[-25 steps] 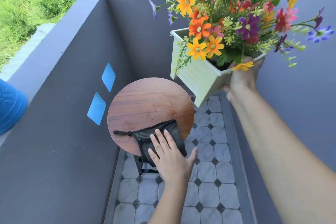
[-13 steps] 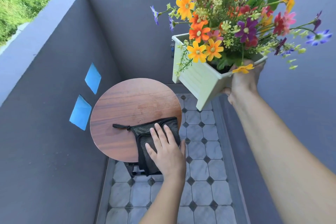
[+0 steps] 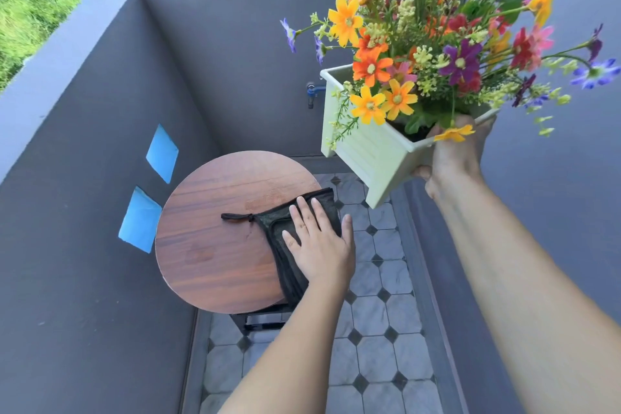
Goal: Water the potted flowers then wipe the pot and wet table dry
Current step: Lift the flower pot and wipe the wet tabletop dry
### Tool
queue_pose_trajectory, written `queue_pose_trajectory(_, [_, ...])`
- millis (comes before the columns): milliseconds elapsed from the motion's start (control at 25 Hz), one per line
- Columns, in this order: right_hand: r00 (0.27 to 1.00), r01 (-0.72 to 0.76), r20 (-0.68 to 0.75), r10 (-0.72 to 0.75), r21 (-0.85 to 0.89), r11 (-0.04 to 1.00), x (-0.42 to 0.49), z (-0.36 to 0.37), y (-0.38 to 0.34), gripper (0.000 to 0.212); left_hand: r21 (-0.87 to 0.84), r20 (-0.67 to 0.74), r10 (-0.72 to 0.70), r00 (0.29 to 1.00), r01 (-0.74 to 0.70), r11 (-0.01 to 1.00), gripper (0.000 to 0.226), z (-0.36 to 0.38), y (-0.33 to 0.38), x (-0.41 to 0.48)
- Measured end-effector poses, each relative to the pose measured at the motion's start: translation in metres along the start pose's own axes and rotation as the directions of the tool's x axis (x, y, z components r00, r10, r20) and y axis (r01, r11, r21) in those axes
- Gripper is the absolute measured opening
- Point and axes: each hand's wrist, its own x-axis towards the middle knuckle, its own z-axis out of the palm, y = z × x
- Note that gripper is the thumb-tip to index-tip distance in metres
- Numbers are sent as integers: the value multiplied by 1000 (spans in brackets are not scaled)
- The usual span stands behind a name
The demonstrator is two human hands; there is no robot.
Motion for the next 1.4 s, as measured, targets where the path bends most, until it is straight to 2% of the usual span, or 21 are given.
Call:
queue_pose_trajectory(240, [1000,26,2,-26,-4,1000,2,3,-7,90,23,-41,-6,999,7,1000,92,-5,3,27])
queue_pose_trajectory(520, [1000,13,-9,-13,-5,1000,7,6,-9,95,128,5,-1,1000,1,992,116,-9,4,39])
queue_pose_trajectory(640, [1000,19,-10,-19,-1,1000,7,8,-9,93,141,-23,-8,1000,11,990,103,-6,3,31])
queue_pose_trajectory(720, [1000,28,-10,-28,3,1000,8,8,-8,89,125,12,-13,1000,11,992,101,-9,4,28])
queue_pose_trajectory(800, [1000,26,-7,-26,10,1000,9,9,-5,91,84,78,-17,997,10,996,99,-13,6,29])
queue_pose_trajectory(920, [999,41,-5,-41,19,999,13,11,-2,85,-65,156,6,988,4,998,86,-21,5,29])
queue_pose_trajectory(1040, [999,38,16,-38,28,999,12,15,-3,75,-269,212,107,972,-47,962,77,-32,-1,28])
queue_pose_trajectory(1120, [999,41,20,-42,41,998,10,18,-6,57,-483,267,177,947,-27,875,79,-40,-4,28])
queue_pose_trajectory(1160, [999,44,19,-45,49,998,11,19,-8,52,-617,322,171,931,70,784,81,-48,-2,25])
queue_pose_trajectory(1240, [999,50,13,-51,58,997,11,21,-12,47,-835,414,167,895,300,461,74,-64,-2,21])
queue_pose_trajectory(1320, [999,52,14,-53,50,997,11,23,-18,59,-880,473,160,866,460,114,48,-81,-5,20])
queue_pose_trajectory(1360, [999,47,15,-48,48,998,12,24,-21,75,-851,521,125,844,525,-2,36,-89,-9,24])
queue_pose_trajectory(1400, [999,42,15,-43,44,998,13,25,-23,87,-827,551,94,829,557,-74,35,-95,-15,28])
